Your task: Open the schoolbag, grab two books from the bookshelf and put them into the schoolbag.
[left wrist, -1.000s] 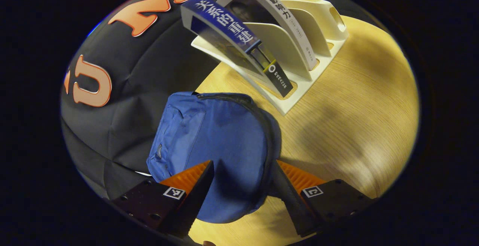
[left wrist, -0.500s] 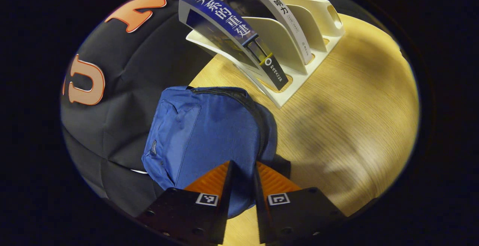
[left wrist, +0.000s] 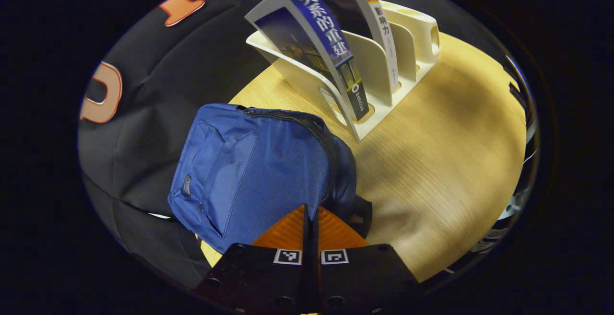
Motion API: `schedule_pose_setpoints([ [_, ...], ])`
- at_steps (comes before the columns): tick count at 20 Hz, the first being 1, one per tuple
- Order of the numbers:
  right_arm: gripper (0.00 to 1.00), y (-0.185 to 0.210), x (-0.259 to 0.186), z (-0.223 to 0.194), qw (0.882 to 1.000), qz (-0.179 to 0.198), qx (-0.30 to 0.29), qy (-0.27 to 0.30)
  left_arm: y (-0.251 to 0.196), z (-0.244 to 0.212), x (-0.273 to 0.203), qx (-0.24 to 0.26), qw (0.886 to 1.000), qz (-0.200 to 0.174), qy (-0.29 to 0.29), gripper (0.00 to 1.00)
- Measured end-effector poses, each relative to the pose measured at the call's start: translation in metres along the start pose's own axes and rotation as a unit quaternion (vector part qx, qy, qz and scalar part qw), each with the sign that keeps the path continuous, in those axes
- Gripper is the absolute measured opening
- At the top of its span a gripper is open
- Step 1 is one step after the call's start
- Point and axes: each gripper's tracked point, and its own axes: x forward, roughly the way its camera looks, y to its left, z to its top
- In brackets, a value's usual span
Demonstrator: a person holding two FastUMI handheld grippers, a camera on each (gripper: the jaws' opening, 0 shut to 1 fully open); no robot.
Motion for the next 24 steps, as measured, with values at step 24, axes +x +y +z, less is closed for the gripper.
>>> schedule_pose_setpoints([
  [24,0.97,0.15,-0.029,0.076,0.986,0.11,0.12,-0.032,0.182,0.082,-0.093,0.16,0.976,-0.139,-0.044,0.0],
])
